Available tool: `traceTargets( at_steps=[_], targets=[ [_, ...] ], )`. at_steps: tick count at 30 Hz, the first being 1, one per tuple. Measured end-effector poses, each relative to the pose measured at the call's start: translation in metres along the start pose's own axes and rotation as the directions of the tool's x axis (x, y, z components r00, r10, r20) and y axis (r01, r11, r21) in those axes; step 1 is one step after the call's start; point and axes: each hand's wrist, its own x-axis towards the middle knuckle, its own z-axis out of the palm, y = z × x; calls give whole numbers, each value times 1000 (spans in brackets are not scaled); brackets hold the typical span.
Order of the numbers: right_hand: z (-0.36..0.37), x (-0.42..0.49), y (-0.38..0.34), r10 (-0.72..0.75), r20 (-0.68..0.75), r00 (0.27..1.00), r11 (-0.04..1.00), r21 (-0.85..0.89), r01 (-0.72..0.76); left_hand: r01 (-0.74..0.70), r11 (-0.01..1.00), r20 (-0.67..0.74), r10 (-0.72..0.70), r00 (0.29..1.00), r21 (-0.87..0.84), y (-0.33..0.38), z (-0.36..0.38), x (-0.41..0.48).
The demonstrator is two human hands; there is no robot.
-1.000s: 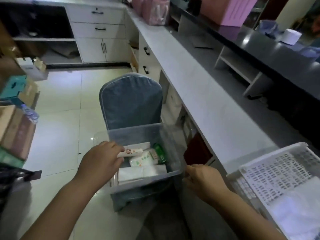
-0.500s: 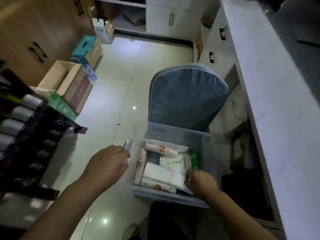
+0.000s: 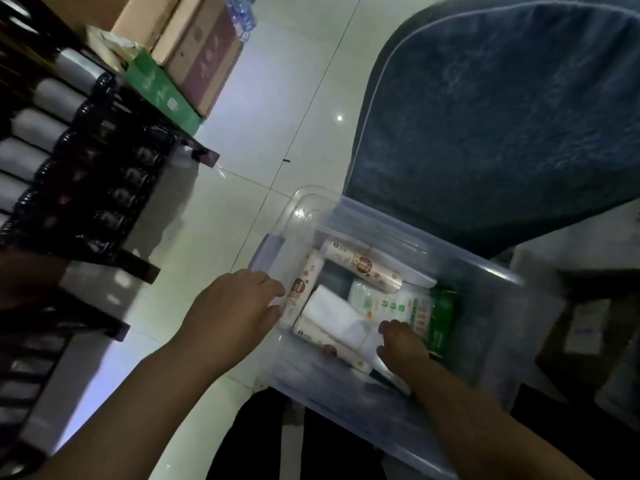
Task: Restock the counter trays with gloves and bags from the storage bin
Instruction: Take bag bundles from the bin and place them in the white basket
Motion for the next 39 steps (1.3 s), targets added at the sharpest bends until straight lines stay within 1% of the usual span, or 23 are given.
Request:
traceTargets(
  at_steps=[4,6,10,13,14,15,17,18,20,22,25,27,28,29,30,31,32,34,35,36,37,38,39],
  targets=[
    [21,29,-2,-10,-12,1000,997,-76,9,9,998,-10,-9,1000,-57,-4,24,18],
    [31,36,-6,-8,-52,999,996,-87,4,2,997,-9,-3,1000,-76,-4,32,24],
    [40,39,-10,72,-51,996,997,-8,-72,-32,996,12,33,999,-82,-1,43,32],
    [35,41,-8,107,-111,988,994,31,-104,-66,996,55,69,996,-66,3,46,33],
    [34,40,-8,109,-115,987,992,70,-101,-72,995,59,76,995,-66,5,46,32],
    [33,39,-9,116,-93,989,982,160,-100,-75,995,61,79,995,-66,6,46,32],
    [30,33,-11,132,-21,991,924,364,-115,-79,995,52,82,995,-54,8,45,30],
    [29,31,-12,126,-6,992,900,422,-112,-77,996,43,79,996,-48,9,45,28],
    [25,25,-13,104,19,994,889,446,-101,-40,997,41,43,998,-60,10,45,24],
    [18,17,-15,87,18,996,875,477,-85,30,995,56,-24,998,-99,10,50,20],
    [-1,2,-21,49,-32,998,780,626,-19,116,976,87,-102,991,-182,7,59,15],
    [-19,-11,-28,29,-52,998,696,717,17,191,950,172,-151,973,-247,8,64,14],
    [-29,-18,-32,17,-69,997,656,754,41,252,922,229,-188,955,-295,8,66,14],
    [-39,-25,-36,3,-88,996,617,784,67,324,872,278,-229,933,-368,9,66,17],
    [-49,-31,-41,-13,-105,994,579,810,93,394,790,318,-265,910,-469,12,64,19],
    [-58,-37,-46,-33,-122,992,545,830,120,445,674,348,-286,893,-589,16,61,23],
    [-66,-43,-50,-57,-137,989,503,852,147,464,534,357,-296,886,-707,20,57,27],
    [-78,-51,-61,-107,-139,984,389,905,170,430,274,327,-351,878,-861,25,51,33],
    [-82,-52,-67,-128,-132,983,339,926,168,404,181,312,-391,866,-896,26,47,35],
    [-85,-51,-73,-145,-130,981,309,936,169,380,118,299,-425,854,-918,27,43,37],
    [-85,-49,-77,-160,-142,977,308,933,186,359,85,284,-456,843,-929,28,41,38],
    [-86,-45,-79,-174,-168,970,327,920,217,348,91,262,-491,831,-933,27,39,39],
    [-86,-41,-81,-180,-208,961,367,892,262,339,121,229,-526,819,-933,26,38,40]
  ],
)
